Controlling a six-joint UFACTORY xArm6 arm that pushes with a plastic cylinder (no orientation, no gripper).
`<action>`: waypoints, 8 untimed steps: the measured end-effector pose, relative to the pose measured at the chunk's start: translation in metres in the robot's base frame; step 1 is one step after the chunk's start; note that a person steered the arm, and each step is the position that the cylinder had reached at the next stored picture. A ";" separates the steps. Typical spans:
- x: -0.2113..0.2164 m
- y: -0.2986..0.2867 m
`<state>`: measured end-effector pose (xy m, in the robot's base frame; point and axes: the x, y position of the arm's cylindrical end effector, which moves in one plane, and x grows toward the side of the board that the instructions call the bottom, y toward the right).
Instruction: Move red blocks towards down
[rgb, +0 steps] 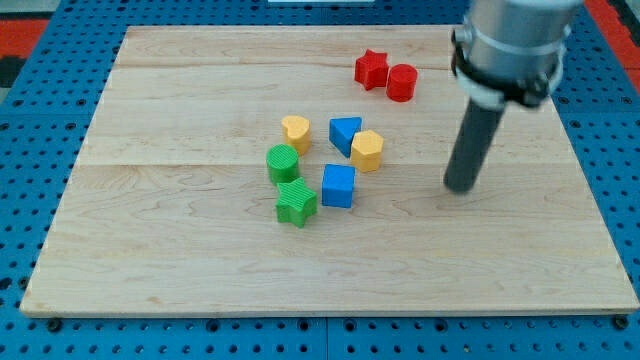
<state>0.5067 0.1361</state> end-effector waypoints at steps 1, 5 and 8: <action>0.027 -0.063; 0.019 -0.142; -0.077 -0.135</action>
<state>0.4299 0.0010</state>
